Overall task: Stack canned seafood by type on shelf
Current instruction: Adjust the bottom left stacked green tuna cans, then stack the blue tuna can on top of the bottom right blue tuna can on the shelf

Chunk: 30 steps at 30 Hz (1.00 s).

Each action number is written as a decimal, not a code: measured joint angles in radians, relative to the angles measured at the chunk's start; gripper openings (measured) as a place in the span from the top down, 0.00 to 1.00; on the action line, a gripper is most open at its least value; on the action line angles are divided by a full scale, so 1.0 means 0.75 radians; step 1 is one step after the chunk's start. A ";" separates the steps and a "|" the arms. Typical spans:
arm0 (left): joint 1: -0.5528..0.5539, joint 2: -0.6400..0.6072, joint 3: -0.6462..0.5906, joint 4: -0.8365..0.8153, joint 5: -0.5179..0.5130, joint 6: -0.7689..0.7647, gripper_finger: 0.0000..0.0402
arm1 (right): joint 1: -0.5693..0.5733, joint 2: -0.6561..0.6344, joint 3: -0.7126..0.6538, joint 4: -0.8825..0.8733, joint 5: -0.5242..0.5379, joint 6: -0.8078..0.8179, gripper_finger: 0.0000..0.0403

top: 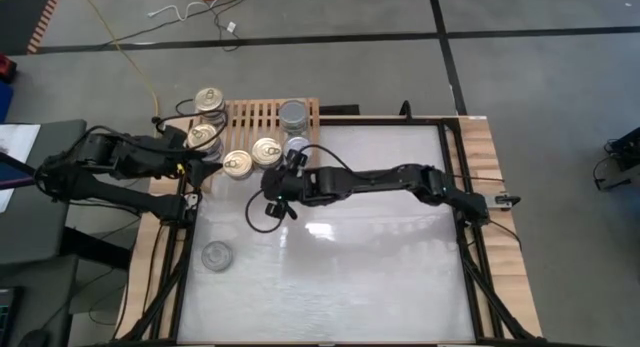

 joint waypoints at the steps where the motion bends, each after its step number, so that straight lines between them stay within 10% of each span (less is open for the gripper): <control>1: 0.000 0.000 0.000 0.000 0.000 0.000 0.09 | -0.005 0.000 0.000 0.000 0.000 0.000 0.84; 22: 0.000 0.001 0.000 -0.008 -0.005 0.009 0.09 | -0.044 -0.158 0.007 -0.103 -0.117 -0.145 0.90; 30: 0.000 0.048 0.001 0.064 -0.008 -0.019 0.09 | -0.165 -0.379 0.007 -0.230 -0.424 -0.281 0.95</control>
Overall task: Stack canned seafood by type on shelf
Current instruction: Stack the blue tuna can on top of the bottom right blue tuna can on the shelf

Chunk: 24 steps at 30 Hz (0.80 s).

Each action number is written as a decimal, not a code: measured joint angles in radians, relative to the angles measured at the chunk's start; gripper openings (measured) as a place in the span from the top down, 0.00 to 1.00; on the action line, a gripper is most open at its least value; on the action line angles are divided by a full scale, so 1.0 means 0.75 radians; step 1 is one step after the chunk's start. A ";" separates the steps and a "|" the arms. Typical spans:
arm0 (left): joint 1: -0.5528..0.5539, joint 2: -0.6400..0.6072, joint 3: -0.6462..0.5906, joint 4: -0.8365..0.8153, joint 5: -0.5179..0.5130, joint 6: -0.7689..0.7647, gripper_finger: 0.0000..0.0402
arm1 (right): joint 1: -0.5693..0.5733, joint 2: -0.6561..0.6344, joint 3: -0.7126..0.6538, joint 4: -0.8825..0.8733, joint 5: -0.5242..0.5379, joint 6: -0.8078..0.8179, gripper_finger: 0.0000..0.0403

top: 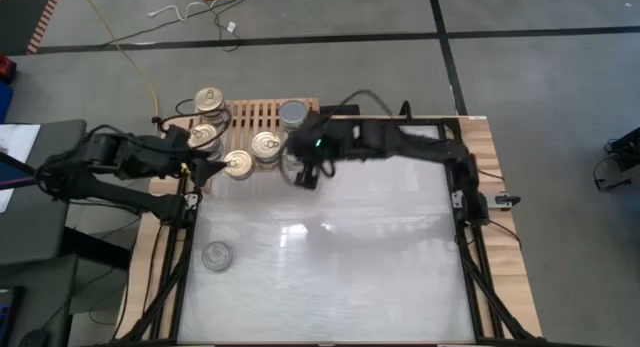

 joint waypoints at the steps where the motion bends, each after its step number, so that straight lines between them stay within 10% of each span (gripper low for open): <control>1: -0.001 0.024 0.000 0.026 0.000 0.012 0.09 | -0.030 -0.016 0.000 -0.034 -0.056 0.000 0.95; 14: 0.080 0.367 0.094 0.141 0.025 0.365 0.09 | -0.321 -0.039 -0.001 -0.195 -0.711 -0.094 0.94; 24: 0.134 0.475 0.146 0.126 0.031 0.799 0.09 | -0.324 0.005 -0.002 0.056 -0.761 -0.224 0.94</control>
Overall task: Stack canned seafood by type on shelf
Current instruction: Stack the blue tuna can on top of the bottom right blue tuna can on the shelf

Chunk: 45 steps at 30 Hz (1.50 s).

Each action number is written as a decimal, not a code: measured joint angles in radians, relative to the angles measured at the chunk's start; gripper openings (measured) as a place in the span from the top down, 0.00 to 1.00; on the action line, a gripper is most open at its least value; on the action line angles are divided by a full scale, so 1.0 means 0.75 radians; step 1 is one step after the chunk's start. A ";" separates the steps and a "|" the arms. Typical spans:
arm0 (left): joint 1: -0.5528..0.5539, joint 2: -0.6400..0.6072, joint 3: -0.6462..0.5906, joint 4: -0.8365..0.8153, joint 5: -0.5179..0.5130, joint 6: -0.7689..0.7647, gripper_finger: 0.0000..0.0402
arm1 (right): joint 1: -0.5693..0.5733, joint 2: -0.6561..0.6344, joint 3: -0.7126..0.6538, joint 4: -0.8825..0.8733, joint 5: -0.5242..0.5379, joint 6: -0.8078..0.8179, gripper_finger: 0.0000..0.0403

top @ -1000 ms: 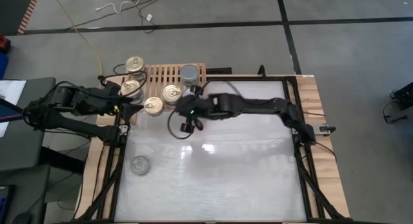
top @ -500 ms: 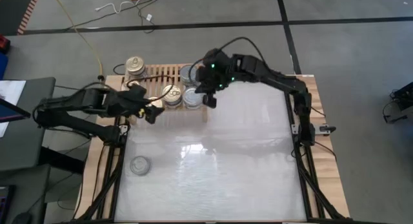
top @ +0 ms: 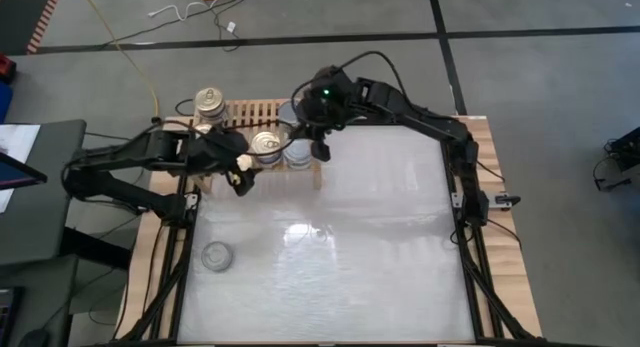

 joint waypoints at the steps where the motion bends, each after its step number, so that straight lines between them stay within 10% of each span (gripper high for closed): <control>1: 0.006 0.004 0.000 -0.010 0.002 -0.008 0.09 | 0.003 0.010 0.001 0.048 0.000 0.001 0.94; 16: 0.127 0.005 0.000 -0.160 -0.039 0.138 0.09 | 0.011 0.160 -0.001 0.226 0.178 -0.022 0.94; 32: 0.476 -0.069 -0.145 0.028 0.475 0.362 0.09 | -0.006 0.154 0.000 0.330 0.209 0.088 0.94; 45: 0.506 -0.061 -0.246 0.133 0.513 0.512 0.09 | -0.032 0.155 0.000 0.215 0.210 0.170 0.94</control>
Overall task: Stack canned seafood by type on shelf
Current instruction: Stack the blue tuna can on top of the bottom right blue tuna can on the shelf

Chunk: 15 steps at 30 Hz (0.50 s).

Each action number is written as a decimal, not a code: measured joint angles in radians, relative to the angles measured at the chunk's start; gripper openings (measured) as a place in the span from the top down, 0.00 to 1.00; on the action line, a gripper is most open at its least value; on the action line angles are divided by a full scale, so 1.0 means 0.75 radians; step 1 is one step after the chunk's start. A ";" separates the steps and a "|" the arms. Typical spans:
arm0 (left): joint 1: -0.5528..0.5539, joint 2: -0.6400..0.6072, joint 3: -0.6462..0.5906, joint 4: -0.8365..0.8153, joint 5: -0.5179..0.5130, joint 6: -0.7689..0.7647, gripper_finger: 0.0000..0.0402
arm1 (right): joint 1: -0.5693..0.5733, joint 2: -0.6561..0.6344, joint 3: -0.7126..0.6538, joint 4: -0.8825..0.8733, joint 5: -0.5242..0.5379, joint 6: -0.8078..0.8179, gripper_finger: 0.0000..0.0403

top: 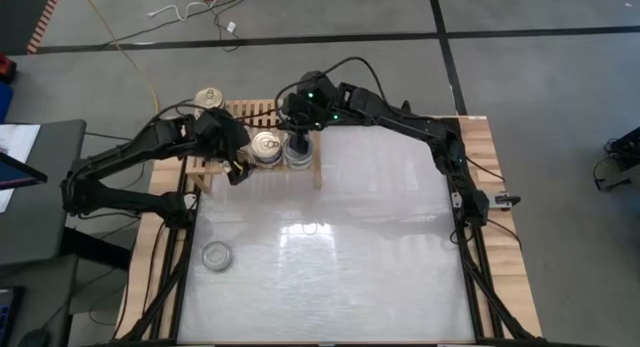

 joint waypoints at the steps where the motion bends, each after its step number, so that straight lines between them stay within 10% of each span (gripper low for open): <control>1: 0.000 0.000 -0.008 0.001 0.000 0.000 0.09 | -0.001 0.001 0.000 -0.004 0.000 0.000 0.94; 15: 0.049 0.000 -0.028 0.050 -0.016 -0.011 0.09 | 0.007 0.001 0.000 0.000 0.000 -0.023 0.94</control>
